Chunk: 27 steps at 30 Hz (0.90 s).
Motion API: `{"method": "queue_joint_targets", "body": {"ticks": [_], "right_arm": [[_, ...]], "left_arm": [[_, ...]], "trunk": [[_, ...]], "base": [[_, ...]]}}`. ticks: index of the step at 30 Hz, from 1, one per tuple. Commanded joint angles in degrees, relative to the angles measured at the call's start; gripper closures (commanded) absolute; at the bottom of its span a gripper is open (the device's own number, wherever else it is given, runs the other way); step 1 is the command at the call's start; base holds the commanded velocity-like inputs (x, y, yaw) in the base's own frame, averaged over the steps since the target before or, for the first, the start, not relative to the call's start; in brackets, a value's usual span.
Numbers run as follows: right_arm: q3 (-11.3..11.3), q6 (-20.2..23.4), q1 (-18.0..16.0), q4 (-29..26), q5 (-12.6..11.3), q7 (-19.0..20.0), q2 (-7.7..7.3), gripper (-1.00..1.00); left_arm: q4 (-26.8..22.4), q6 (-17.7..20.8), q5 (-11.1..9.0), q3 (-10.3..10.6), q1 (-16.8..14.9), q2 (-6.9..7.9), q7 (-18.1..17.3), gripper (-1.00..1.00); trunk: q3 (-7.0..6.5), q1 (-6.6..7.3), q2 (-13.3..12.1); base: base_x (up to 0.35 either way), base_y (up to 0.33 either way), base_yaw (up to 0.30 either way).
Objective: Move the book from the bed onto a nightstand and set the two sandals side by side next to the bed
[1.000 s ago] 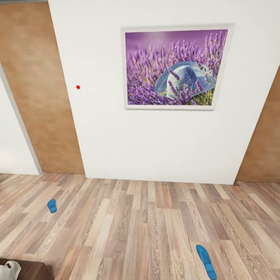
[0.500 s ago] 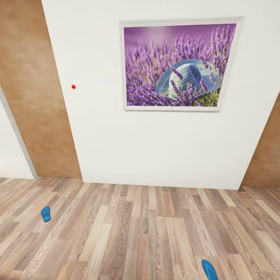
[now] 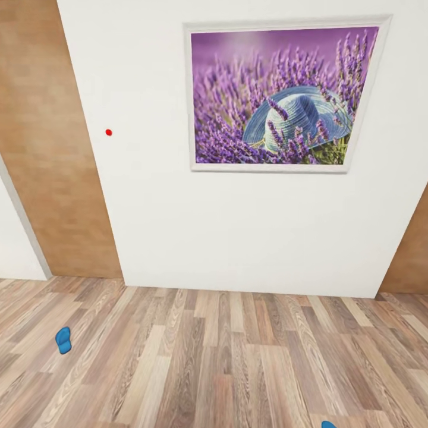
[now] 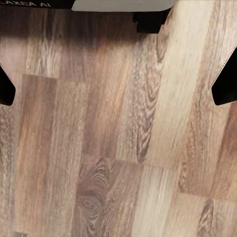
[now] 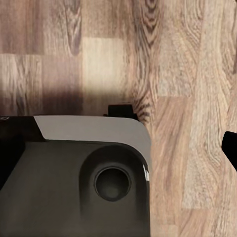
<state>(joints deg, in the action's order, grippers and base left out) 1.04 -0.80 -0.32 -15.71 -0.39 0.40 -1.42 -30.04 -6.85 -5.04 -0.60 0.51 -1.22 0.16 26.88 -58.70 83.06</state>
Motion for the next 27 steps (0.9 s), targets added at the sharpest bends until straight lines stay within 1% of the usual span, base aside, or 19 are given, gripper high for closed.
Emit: {"method": "queue_joint_targets", "body": {"ticks": [1, 4, 7, 11, 17, 21, 27], "right_arm": [[0.1, -0.1, 0.0, 0.0, 0.0, 0.0, -0.01, -1.00], [0.1, -0.1, 0.0, 0.0, 0.0, 0.0, -0.05, -1.00], [0.1, -0.1, 0.0, 0.0, 0.0, 0.0, -0.02, -1.00], [0.1, -0.1, 0.0, 0.0, 0.0, 0.0, 0.04, -1.00], [0.1, -0.1, 0.0, 0.1, 0.0, 0.0, 0.05, -1.00], [0.1, -0.1, 0.0, 0.0, 0.0, 0.0, 0.09, -1.00], [0.1, -0.1, 0.0, 0.1, 0.0, 0.0, 0.07, -1.00]], "left_arm": [[-0.1, -0.2, -0.7, -0.2, 0.0, -0.02, 0.0, -1.00], [0.0, -0.5, -1.4, -1.1, 0.0, -0.06, 0.0, -1.00], [0.0, -0.6, -1.6, -1.5, 0.0, -0.12, 0.0, -1.00], [0.0, -0.6, -1.7, -1.6, 0.0, -0.12, -0.1, -1.00], [0.0, -0.6, -1.7, -1.7, 0.0, -0.10, -0.1, -1.00], [1.4, -0.6, -1.7, -1.8, 0.0, -0.10, -0.1, -1.00], [1.9, -0.6, -1.6, -1.8, 0.0, -0.10, -0.1, -1.00]], "trunk": [[0.05, -0.03, 0.0], [0.05, -0.03, 0.0], [0.05, -0.03, 0.0], [0.05, -0.03, 0.0], [0.05, -0.03, 0.0], [0.05, -0.03, 0.0], [0.05, -0.03, 0.0]], "base": [[0.263, 0.113, 0.000], [0.281, 0.119, 0.000], [0.297, 0.124, 0.000], [0.306, 0.109, 0.000], [0.327, 0.019, 0.000], [0.332, 0.002, 0.000], [0.333, 0.000, 0.000]]}}
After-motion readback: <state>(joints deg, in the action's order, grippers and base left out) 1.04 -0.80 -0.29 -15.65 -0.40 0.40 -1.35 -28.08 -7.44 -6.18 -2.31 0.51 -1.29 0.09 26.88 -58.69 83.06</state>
